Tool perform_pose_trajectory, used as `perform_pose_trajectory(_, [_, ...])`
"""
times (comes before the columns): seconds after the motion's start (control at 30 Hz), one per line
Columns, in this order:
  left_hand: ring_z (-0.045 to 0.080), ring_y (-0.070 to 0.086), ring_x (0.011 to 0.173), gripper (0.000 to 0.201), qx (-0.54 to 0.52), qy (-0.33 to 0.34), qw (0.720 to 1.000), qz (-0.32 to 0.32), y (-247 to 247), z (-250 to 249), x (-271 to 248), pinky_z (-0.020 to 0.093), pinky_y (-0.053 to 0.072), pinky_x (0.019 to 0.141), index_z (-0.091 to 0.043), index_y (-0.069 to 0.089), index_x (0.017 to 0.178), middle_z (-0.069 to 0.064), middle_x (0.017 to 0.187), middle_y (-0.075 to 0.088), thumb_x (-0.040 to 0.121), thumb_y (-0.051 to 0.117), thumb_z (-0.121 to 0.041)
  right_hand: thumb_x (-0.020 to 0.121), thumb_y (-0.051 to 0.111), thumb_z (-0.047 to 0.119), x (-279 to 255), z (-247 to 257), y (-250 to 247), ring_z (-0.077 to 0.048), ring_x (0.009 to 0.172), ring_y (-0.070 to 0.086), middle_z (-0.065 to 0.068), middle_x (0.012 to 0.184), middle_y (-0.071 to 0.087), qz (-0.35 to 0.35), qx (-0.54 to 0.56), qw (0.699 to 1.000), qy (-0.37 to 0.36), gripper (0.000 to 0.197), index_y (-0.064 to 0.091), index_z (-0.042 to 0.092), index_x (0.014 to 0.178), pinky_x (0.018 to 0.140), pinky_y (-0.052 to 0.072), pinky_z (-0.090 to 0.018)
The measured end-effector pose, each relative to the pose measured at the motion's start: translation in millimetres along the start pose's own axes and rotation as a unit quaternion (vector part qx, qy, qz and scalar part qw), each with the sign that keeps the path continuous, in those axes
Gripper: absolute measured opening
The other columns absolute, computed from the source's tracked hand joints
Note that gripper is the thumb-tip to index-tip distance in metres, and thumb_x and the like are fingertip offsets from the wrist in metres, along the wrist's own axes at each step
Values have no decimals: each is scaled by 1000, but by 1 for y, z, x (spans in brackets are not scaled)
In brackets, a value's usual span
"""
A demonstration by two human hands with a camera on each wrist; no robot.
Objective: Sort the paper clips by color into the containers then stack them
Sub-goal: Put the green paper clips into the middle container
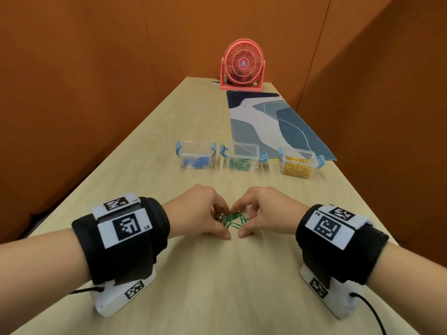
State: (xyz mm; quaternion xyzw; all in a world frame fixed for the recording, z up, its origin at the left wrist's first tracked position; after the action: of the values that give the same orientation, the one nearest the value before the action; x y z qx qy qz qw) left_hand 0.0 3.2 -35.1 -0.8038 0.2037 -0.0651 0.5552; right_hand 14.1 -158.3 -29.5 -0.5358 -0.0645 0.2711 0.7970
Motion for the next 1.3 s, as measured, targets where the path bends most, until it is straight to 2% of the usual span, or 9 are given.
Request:
perform_pose_trajectory(0.17, [0,56,63,15,-48,-1,999,-19,-1,-1,2,4,41,58,-19,75,94,-4,87,72,79,70,-19,77,75,17,1,0,1,1,61,52,4,81,64,-10,29,1000,1,21,72,12,98,62,42,-8])
perform_pose_trajectory(0.27, [6,62,66,15,-57,-3,998,-16,-1,-2,2,7,47,62,-16,75,91,0,84,74,80,66,-11,82,70,18,0,0,2,-2,64,53,2,82,64,-5,13,1000,1,19,70,11,99,64,43,-10])
perform_pose_trajectory(0.37, [14,64,69,15,-71,-19,997,-14,-1,-5,5,21,55,68,-13,74,89,1,77,71,78,65,-7,87,62,19,-2,3,3,-9,74,53,2,83,61,0,-23,1000,-2,19,67,10,102,71,44,-17])
perform_pose_trajectory(0.53, [11,60,71,17,-79,-23,996,-40,-2,-6,9,16,50,65,-11,74,88,-2,76,66,79,62,-3,88,55,15,-4,5,2,-12,76,50,0,81,57,-23,-57,998,-5,18,66,8,99,63,38,-16])
perform_pose_trajectory(0.77, [1,57,74,16,-91,-20,991,-95,-4,-2,8,4,41,68,-14,73,97,-1,95,72,85,64,-9,87,56,13,-10,1,-1,-12,76,51,2,80,57,-64,-29,997,26,17,68,9,99,66,40,-18])
perform_pose_trajectory(0.97, [8,53,85,40,-17,-71,996,-46,0,-1,0,18,40,73,-16,68,108,-4,98,64,75,74,-38,83,61,22,-27,-3,4,-11,76,53,3,86,58,-56,1,998,43,18,59,19,100,64,43,-18])
perform_pose_trajectory(1.1, [8,54,79,26,-33,-74,995,-50,0,-3,-4,17,42,71,-13,71,102,-1,95,68,79,73,-26,77,71,40,-32,-1,5,-3,72,47,4,102,57,-26,-30,999,34,44,60,25,116,61,38,-13])
perform_pose_trajectory(1.2, [11,58,79,18,-49,-66,995,-55,0,-6,-3,21,49,74,-9,73,97,5,95,71,82,69,-17,80,70,30,-32,0,3,-5,74,50,5,89,60,-40,-42,998,27,34,67,17,112,60,37,-8])
perform_pose_trajectory(1.3, [15,60,77,16,-33,-65,997,-39,1,-8,-2,24,52,74,-7,71,95,4,84,68,84,63,-15,85,64,15,-30,3,4,-9,79,53,-2,95,68,-55,-51,997,27,25,70,13,109,71,46,-13])
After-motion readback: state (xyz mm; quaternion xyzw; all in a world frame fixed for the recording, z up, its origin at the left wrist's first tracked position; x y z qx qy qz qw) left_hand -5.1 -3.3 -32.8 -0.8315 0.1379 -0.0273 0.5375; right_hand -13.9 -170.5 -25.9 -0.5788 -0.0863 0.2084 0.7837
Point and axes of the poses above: each hand's wrist, its own x-axis towards the middle knuckle, its own y-axis out of the palm, z = x × y, the point moved 1 cm from there along x, towards the middle knuckle
